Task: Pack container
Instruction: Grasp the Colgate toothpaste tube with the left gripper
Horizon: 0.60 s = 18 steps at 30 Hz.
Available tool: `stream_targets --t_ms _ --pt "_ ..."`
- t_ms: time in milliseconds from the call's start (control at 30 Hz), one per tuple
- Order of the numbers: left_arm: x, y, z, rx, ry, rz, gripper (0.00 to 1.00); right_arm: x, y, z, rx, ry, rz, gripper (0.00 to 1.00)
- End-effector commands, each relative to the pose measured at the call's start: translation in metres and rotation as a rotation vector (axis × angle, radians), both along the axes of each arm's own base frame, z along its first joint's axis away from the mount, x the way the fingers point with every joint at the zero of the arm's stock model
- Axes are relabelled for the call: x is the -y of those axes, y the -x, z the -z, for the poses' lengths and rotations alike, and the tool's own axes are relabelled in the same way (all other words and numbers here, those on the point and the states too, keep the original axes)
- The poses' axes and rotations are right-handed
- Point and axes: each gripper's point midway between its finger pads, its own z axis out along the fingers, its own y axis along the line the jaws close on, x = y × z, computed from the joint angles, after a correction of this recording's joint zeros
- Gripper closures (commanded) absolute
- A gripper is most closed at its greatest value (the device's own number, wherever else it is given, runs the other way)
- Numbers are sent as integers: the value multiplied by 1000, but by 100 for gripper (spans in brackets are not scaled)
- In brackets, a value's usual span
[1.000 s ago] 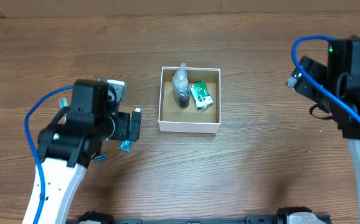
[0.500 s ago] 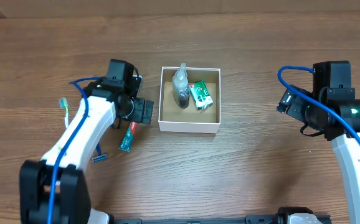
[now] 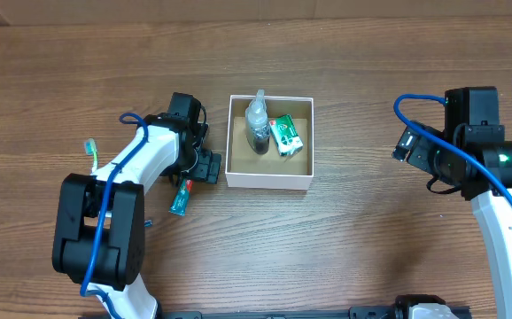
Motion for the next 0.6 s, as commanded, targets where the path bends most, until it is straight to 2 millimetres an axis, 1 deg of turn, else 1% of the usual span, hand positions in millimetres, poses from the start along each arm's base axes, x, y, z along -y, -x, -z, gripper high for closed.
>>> stream_targets --t_ms 0,167,267,333,367,433,467,500,567 --pt "0 -1 10 -22 -11 17 5 0 0 1 2 0 -2 0" --pt "-2 11 32 -103 -26 14 5 0 0 1 2 0 -2 0" --pt "-4 18 35 -137 -33 14 11 0 0 1 2 0 -2 0" --pt "-5 23 35 -154 -37 15 23 0 0 1 2 0 -2 0" --pt "-5 24 35 -160 -38 15 32 0 -1 1 2 0 -2 0" --pt "-6 27 34 -172 -40 14 44 0 0 1 2 0 -2 0" --pt "-6 28 34 -176 -41 14 49 0 0 1 2 1 -2 0" --pt "-6 30 34 -182 -42 15 50 0 0 1 2 1 -2 0" --pt "-6 30 34 -185 -43 15 61 0 0 1 2 1 -2 0"
